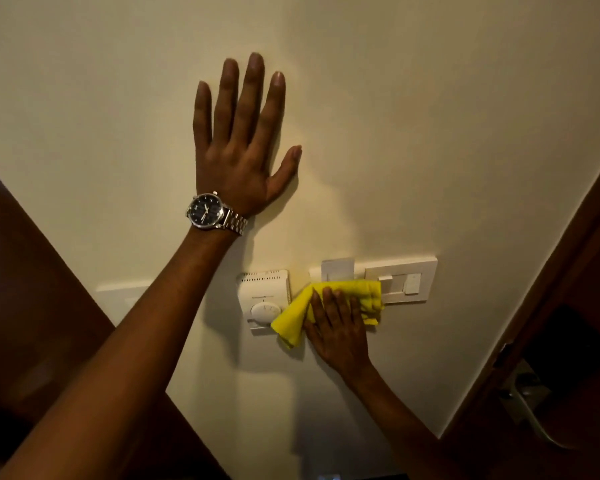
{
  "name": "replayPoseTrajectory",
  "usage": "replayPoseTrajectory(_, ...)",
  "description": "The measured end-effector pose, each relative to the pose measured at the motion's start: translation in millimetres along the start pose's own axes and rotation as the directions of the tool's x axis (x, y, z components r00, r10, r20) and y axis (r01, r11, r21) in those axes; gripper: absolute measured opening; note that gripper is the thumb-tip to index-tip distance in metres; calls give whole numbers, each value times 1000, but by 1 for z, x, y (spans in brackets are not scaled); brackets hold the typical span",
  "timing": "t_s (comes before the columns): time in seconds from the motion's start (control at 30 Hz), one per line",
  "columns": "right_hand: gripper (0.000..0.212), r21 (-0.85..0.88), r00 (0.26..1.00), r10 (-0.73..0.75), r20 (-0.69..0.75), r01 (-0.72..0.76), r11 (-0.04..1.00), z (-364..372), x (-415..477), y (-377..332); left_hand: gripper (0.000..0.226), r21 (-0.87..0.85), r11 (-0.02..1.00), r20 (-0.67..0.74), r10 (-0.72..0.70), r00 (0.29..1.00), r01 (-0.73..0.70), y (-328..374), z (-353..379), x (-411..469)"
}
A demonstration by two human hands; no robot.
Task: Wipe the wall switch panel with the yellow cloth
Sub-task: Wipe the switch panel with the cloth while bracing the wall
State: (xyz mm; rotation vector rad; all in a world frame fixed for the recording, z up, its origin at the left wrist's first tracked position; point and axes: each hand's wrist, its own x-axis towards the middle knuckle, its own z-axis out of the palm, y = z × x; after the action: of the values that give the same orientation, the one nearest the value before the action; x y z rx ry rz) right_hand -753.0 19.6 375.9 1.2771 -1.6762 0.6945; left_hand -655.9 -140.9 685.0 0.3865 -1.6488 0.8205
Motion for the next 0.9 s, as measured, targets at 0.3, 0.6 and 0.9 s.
replayPoseTrajectory(0.3,63,1,994,112,6,-112,994,7,2,-17,76,12,1000,-2,-3,1000,3,1,2,0)
replayPoseTrajectory(0.6,64,7,993,114,10,-114,993,6,-5,-8,74,18,1000,10,-3,1000,3,1,-5,2)
replayPoseTrajectory(0.9,64,61,948,318,-16,-316,947,7,0,-11,75,15,1000,-1,-2,1000,2,2,-2,0)
